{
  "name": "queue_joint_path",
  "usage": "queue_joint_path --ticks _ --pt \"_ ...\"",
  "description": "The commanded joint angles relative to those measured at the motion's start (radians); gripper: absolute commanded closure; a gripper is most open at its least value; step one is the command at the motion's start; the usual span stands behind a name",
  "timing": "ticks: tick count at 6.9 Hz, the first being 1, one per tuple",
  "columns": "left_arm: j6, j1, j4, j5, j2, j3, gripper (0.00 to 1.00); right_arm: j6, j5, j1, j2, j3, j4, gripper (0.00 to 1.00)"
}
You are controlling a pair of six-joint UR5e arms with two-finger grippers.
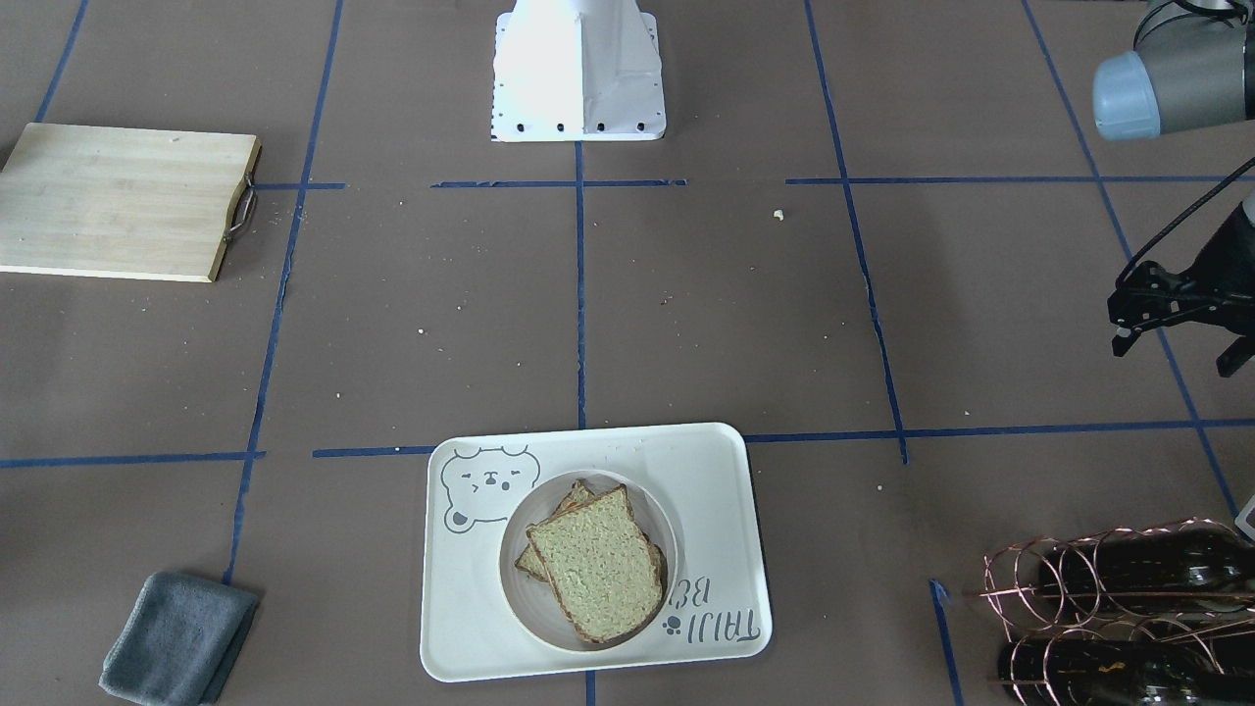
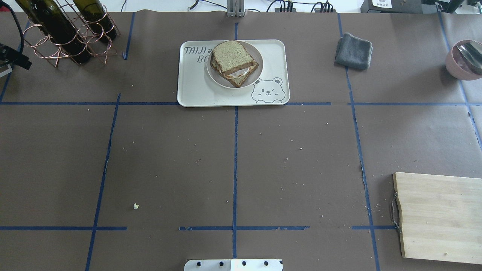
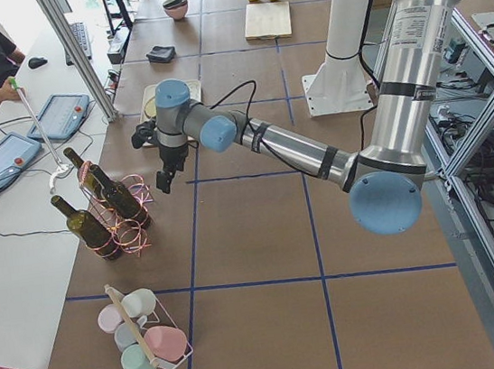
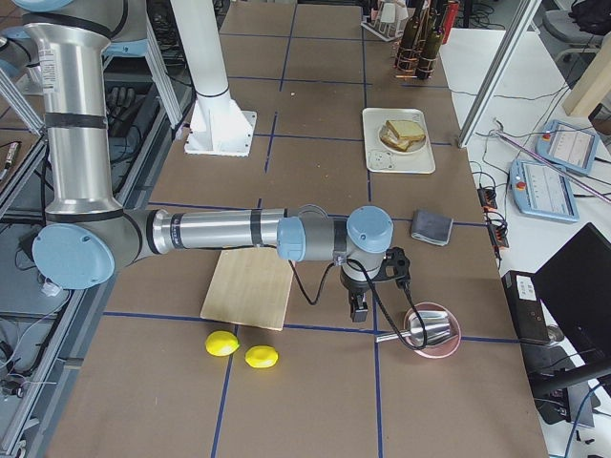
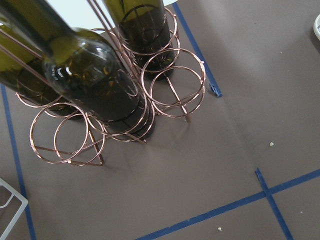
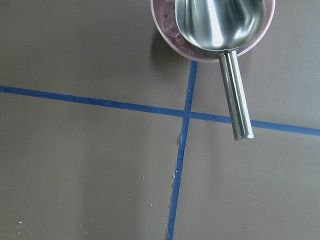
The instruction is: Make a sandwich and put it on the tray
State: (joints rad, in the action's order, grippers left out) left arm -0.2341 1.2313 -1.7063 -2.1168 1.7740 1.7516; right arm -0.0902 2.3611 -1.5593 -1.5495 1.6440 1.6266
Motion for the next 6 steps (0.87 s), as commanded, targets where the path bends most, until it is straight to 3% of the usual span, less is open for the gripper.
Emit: queue_joint_path --ticks 1,3,6 --pt "0.086 0.067 0.054 -0.012 -0.044 -0.041 0.00 0.000 0.001 -0.001 0.003 0.000 -0.001 0.00" --pt "0.294 0.201 0.233 -0.102 -0.044 -0.059 0.00 0.000 0.001 -0.001 0.006 0.002 -0.001 0.00" --pt "0.306 0.270 0.249 -0.224 -0.129 -0.118 0.00 0.001 0.015 -0.001 0.000 -0.009 0.001 0.00"
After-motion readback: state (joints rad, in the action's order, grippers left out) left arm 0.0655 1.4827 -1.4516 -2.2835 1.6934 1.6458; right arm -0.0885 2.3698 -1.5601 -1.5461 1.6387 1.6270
